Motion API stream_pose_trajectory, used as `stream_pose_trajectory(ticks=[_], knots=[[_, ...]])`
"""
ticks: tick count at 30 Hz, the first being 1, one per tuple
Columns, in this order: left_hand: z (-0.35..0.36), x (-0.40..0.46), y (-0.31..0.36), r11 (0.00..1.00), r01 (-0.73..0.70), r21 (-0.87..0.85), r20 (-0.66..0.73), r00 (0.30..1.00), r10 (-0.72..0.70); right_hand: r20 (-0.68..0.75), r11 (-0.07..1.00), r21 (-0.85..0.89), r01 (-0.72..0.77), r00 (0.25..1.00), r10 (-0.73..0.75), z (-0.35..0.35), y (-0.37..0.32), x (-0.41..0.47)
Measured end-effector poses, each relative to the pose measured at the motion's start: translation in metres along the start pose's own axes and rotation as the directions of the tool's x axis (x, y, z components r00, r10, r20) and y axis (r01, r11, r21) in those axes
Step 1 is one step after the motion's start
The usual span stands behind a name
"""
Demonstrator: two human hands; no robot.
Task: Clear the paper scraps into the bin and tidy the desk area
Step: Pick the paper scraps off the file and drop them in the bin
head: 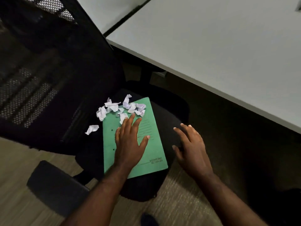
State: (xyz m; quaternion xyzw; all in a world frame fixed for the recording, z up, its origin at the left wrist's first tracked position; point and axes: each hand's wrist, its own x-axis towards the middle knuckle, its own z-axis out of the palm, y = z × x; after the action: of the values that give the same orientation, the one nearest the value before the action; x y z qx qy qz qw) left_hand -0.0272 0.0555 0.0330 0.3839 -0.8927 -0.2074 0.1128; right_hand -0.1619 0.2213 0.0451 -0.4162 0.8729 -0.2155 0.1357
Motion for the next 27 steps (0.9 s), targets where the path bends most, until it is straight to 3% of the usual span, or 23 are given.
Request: stream_pose_trajectory(ticks=[10,16,20,23,27], knots=[[-0.02,0.022,-0.102,0.939,0.339,0.054,-0.054,0.94,-0.336,0.054,0.984,0.007,0.179,0.982,-0.179,0.061,-0.075,0.079],[-0.005,0.053,-0.149,0.746,0.665,0.037,0.02,0.746,-0.666,0.115,0.97,0.008,0.245,0.963,-0.244,0.09,-0.088,0.126],[0.014,0.075,-0.175,0.629,0.776,0.052,0.036,0.628,-0.777,0.153,0.957,0.017,0.291,0.945,-0.29,0.111,-0.085,0.152],[0.028,0.085,-0.186,0.624,0.778,0.073,-0.004,0.626,-0.78,0.186,0.949,0.012,0.316,0.931,-0.313,0.124,-0.081,0.169],[0.036,0.088,-0.2,0.725,0.686,-0.052,-0.109,0.718,-0.687,0.193,0.953,0.012,0.301,0.935,-0.298,0.139,-0.082,0.19]])
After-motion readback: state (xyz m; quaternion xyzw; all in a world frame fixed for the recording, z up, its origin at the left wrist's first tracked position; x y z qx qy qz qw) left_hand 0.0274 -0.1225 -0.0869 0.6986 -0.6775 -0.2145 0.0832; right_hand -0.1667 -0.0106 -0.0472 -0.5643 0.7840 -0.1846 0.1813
